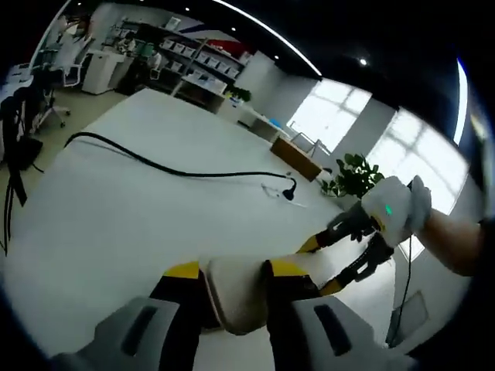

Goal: Arrange the utensils inside the cutlery case until each visible utensil rests in its matching compartment.

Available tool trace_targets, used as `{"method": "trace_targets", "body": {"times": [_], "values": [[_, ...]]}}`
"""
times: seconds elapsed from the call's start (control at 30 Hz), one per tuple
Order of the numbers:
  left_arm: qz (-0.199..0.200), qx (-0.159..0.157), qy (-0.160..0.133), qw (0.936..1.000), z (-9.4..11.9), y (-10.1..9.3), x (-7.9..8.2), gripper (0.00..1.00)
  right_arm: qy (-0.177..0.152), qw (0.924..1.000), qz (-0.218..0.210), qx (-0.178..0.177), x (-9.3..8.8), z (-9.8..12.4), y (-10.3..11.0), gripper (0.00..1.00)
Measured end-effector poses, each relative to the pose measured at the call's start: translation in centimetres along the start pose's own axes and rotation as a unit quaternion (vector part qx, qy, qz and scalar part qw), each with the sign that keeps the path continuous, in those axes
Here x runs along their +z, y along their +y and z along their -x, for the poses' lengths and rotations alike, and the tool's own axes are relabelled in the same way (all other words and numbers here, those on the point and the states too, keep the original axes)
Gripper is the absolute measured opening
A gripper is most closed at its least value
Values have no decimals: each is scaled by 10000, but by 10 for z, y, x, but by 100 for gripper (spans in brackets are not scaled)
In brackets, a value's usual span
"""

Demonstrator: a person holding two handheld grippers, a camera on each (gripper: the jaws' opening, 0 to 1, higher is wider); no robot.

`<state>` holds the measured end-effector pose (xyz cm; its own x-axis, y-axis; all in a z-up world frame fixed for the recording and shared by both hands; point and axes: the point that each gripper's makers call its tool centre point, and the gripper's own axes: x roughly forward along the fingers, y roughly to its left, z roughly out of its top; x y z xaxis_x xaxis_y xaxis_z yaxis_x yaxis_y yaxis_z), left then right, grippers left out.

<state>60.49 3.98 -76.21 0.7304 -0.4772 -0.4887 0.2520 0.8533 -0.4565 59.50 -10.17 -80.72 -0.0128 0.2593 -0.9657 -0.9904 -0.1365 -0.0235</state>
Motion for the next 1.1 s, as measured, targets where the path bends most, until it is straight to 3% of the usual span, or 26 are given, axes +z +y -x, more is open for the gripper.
{"method": "trace_targets", "body": {"times": [0.37,0.47,0.57,0.7,0.8,0.93,1.1], "values": [[-136,114,174,9997,-10,9,-18,38,131,9999,87,66,-5,-14,-2,40],[-100,104,12,9999,-9,12,-17,39,97,9999,128,29,-3,-13,-6,40],[-127,133,36,9998,-9,16,-20,41,88,9998,163,31,-1,-15,-7,40],[-40,184,7,9998,-3,23,-22,40,90,9996,243,77,-2,-15,-6,40],[355,194,-68,9992,3,30,-25,40,170,9993,285,166,-6,-20,-5,40],[566,265,-96,9980,4,37,-29,39,213,9993,240,186,-6,-20,-7,40],[470,203,74,9987,-1,32,-34,33,294,9988,260,281,-6,-19,-8,41]]}}
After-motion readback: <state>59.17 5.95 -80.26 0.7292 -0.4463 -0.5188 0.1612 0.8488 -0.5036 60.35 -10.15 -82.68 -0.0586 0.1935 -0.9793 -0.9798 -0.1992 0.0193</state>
